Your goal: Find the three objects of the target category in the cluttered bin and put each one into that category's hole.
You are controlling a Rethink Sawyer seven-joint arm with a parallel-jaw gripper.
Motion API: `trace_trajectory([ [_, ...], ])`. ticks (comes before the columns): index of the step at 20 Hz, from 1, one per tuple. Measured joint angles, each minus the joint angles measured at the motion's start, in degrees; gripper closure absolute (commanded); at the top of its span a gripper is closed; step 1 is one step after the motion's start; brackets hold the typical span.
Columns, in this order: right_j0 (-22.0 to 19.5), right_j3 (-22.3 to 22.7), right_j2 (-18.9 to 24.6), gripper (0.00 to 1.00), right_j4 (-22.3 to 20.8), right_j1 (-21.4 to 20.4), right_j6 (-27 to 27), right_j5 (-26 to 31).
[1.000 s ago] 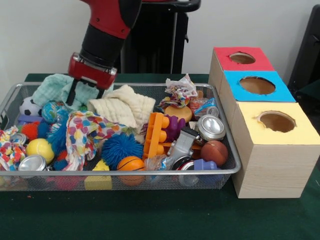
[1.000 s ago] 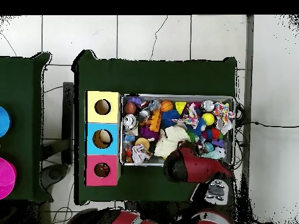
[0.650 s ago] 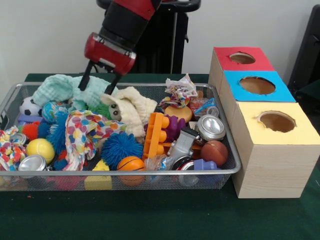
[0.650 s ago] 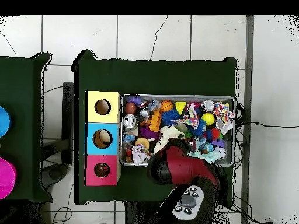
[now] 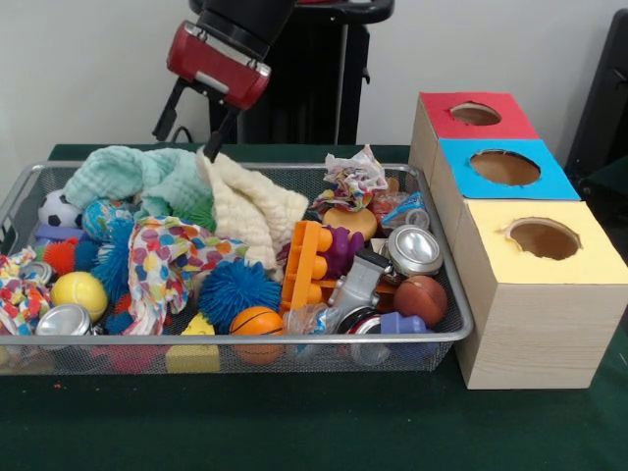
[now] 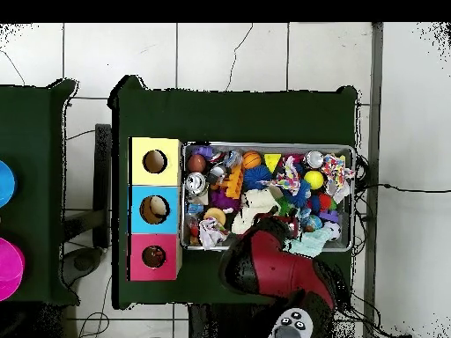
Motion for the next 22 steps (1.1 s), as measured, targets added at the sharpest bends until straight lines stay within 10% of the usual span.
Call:
trace_trajectory([
  [8,-5.3,5.2,5.6,0.0,1.0,1.1,0.0,-4.5],
  [22,-1.7,8.8,8.4,0.0,7.2,-0.8,0.0,-4.1],
])
